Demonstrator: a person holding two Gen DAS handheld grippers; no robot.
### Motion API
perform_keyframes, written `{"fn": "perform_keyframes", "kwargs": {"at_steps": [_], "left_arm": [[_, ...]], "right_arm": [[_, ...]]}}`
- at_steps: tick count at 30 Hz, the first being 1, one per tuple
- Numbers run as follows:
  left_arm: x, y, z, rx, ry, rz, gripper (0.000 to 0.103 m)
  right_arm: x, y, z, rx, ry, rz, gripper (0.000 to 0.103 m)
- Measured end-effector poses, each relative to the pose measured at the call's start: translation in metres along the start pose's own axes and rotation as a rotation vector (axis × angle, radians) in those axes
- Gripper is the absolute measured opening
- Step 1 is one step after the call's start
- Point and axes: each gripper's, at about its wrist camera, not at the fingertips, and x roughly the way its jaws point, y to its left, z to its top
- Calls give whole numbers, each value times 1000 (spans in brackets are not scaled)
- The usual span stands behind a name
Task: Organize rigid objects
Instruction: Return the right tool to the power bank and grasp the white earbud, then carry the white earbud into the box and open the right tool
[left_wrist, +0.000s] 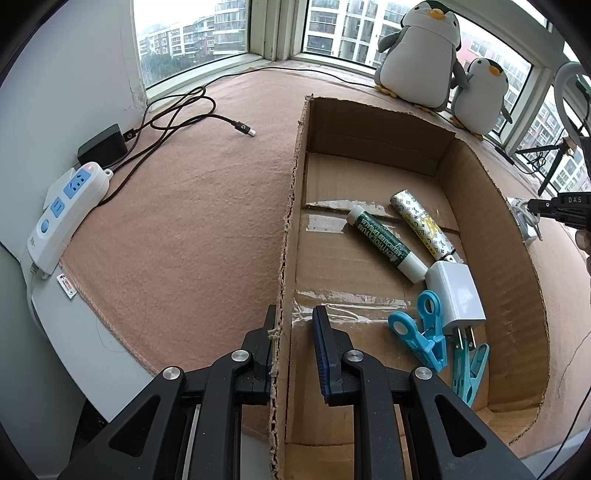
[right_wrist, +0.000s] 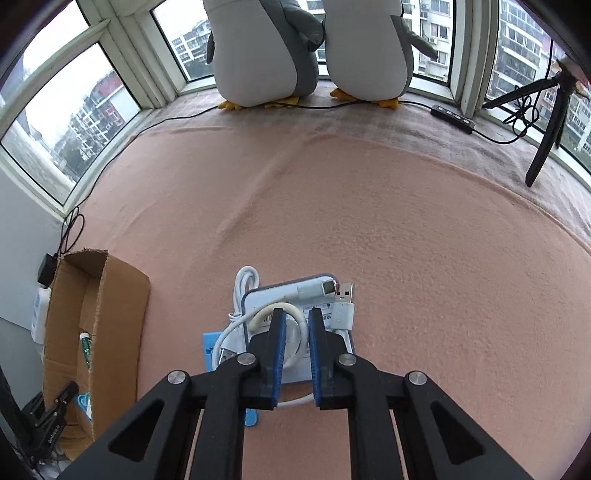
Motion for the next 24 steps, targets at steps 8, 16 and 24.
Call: {"fn": "perform_keyframes", "kwargs": {"at_steps": [8, 16, 24], "left_arm": [[0, -1, 0, 0, 2, -1, 19], [0, -1, 0, -2, 2, -3, 19], [0, -1, 0, -2, 2, -3, 19]], "right_arm": [[-14, 2, -3, 13, -40, 20, 5], [-48, 9, -7, 17, -117, 56, 4], [-73, 70, -15, -83, -164, 167, 4]]}}
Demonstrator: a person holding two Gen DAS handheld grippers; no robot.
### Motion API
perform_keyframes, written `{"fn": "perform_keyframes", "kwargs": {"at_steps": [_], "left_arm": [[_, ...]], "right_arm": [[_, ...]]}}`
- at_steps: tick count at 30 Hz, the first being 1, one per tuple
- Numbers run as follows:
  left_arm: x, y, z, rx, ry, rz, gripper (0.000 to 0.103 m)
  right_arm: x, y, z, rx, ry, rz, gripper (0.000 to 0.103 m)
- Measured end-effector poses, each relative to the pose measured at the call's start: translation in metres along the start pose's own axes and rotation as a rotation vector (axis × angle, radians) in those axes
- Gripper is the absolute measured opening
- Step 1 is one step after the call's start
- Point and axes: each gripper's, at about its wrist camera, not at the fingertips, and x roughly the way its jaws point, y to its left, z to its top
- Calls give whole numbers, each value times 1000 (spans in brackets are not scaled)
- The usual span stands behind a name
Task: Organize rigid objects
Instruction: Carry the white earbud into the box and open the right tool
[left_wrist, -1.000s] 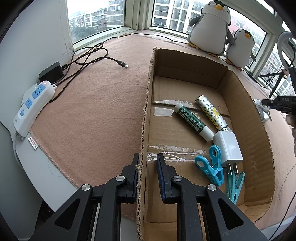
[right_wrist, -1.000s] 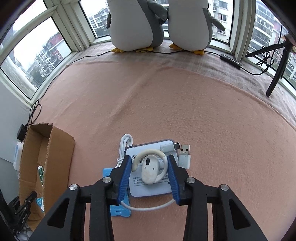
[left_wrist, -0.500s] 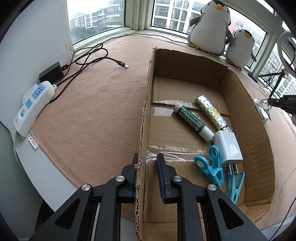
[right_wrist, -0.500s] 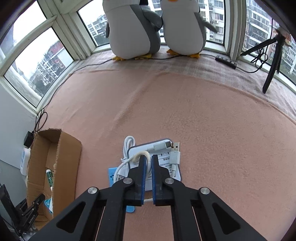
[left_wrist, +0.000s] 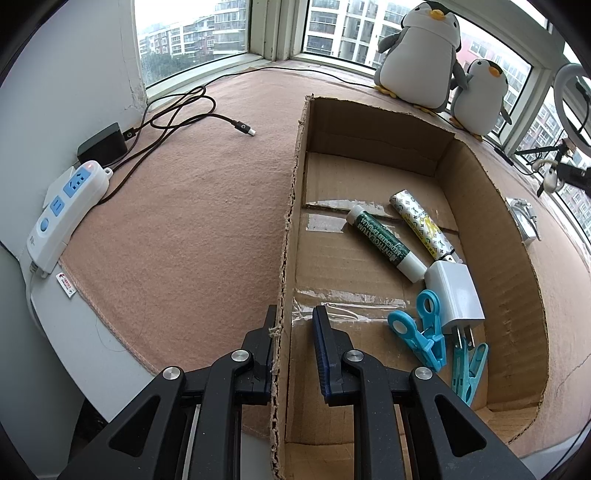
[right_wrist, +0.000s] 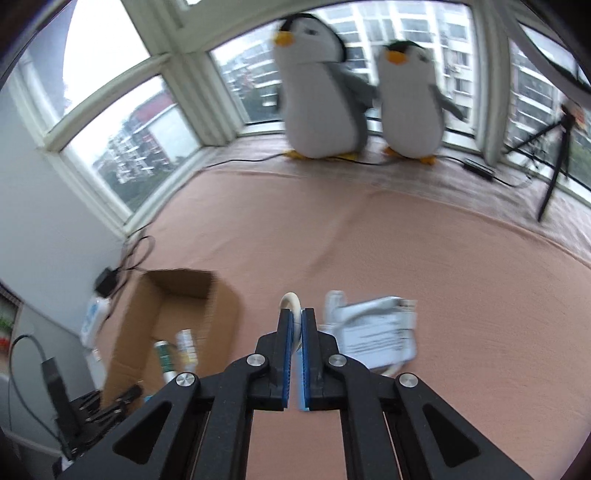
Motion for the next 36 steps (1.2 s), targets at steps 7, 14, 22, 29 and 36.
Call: {"fn": "perform_keyframes", "kwargs": {"at_steps": [7, 14, 22, 29, 36], "left_arm": [[0, 0, 0, -3, 0, -3, 19], [-1, 0, 0, -3, 0, -5, 19], [-1, 0, 0, -4, -1, -5, 19], [0, 0, 1, -2, -1, -4, 19], [0, 0, 1, -2, -1, -3, 19]], "right_arm": [[15, 63, -10, -108, 37, 87, 4], [46, 100, -26, -167, 109, 109, 4], [62, 111, -37, -188, 149, 116, 4], [63, 122, -42, -220, 151, 109, 7], [60, 121, -41, -211, 140, 110, 24]]}}
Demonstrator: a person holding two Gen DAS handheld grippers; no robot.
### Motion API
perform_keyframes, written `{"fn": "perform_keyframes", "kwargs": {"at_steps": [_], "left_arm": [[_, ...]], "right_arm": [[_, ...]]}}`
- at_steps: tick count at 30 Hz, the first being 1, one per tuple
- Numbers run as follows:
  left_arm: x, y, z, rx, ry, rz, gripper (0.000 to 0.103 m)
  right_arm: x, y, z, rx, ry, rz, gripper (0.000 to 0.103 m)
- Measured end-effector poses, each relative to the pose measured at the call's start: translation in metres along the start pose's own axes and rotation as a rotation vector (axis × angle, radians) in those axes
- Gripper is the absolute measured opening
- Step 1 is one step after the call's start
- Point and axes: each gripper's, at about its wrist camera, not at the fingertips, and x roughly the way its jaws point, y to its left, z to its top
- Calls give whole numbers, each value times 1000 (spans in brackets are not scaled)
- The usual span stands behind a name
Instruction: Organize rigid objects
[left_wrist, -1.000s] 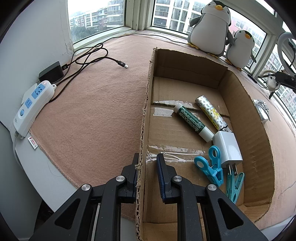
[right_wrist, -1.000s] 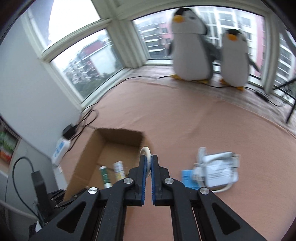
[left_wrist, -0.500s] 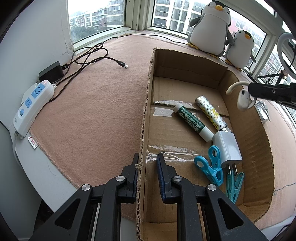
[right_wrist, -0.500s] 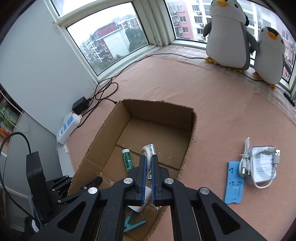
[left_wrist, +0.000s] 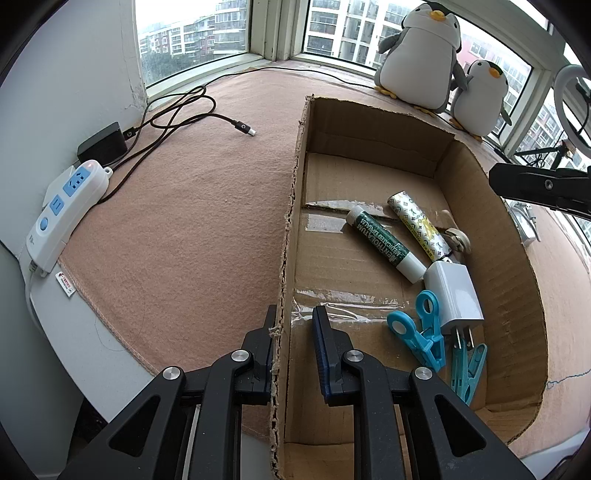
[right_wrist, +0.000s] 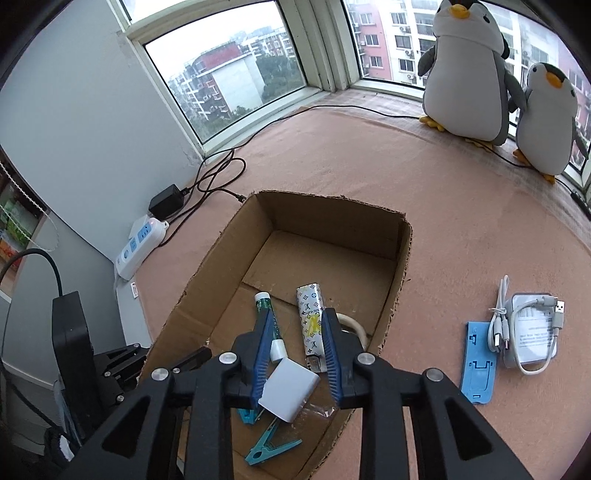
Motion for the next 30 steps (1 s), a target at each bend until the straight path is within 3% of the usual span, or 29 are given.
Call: {"fn": "perform_keyframes", "kwargs": {"at_steps": [5, 11, 20, 27, 30], "left_arm": [[0, 0, 0, 0, 1, -1, 19], [0, 0, 0, -3, 0, -4, 19], [0, 0, 0, -2, 0, -5, 19], [0, -1, 0, -1, 0, -5, 19], [0, -1, 0, 0, -1, -4, 19]], "right_arm": [[-5, -4, -1, 13, -7, -8, 26], [-22, -26, -7, 69, -39, -33, 35], [-62, -105, -30, 286, -104, -135, 35], [-79, -171, -48, 453, -118, -250, 35], [-76, -189, -52, 499, -106, -252, 35]]}}
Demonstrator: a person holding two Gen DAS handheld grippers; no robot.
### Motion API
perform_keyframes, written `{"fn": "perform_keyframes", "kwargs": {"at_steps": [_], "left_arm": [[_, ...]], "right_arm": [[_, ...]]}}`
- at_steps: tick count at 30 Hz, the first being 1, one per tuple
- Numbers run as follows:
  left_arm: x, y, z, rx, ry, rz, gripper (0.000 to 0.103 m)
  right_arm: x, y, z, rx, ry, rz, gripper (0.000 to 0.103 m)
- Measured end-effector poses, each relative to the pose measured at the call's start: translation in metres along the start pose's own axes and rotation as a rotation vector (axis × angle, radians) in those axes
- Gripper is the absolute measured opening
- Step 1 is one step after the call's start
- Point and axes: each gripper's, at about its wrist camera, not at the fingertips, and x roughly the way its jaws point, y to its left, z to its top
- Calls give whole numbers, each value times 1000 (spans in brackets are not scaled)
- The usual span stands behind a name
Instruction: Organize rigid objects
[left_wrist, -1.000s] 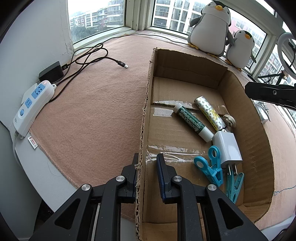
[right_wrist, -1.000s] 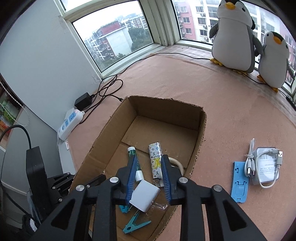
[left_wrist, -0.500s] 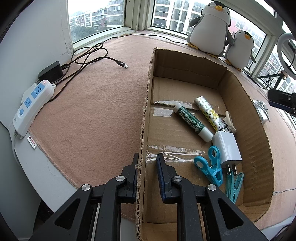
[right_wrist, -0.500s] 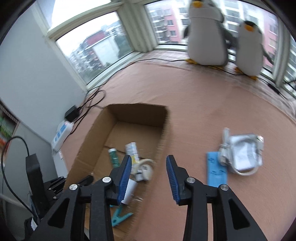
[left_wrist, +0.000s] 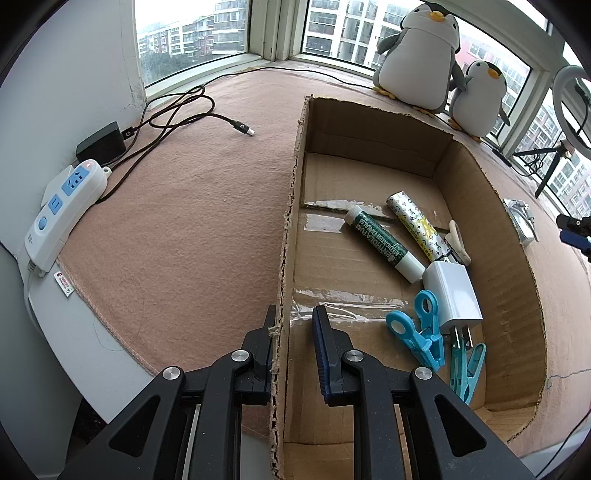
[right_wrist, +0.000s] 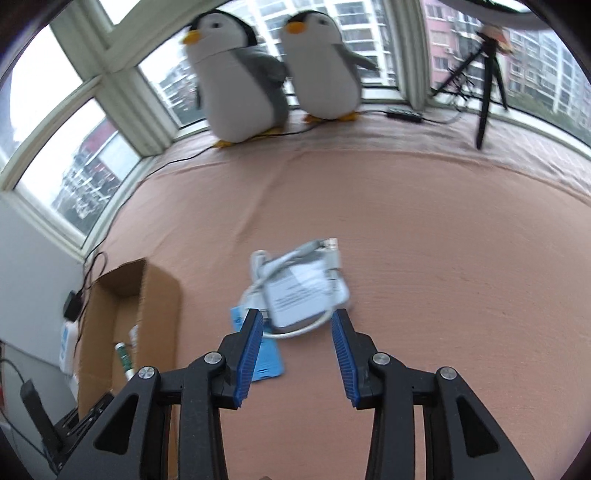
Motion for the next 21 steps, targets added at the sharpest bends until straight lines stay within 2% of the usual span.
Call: {"fn": "perform_keyframes", "kwargs": {"at_steps": [9, 21], "left_arm": [[0, -2, 0, 2, 0, -2, 19], [0, -2, -1, 4, -1, -1, 19]], "right_arm": [[29, -17, 4, 108, 60, 28, 35], [44, -22, 6, 160, 92, 34, 35]]}}
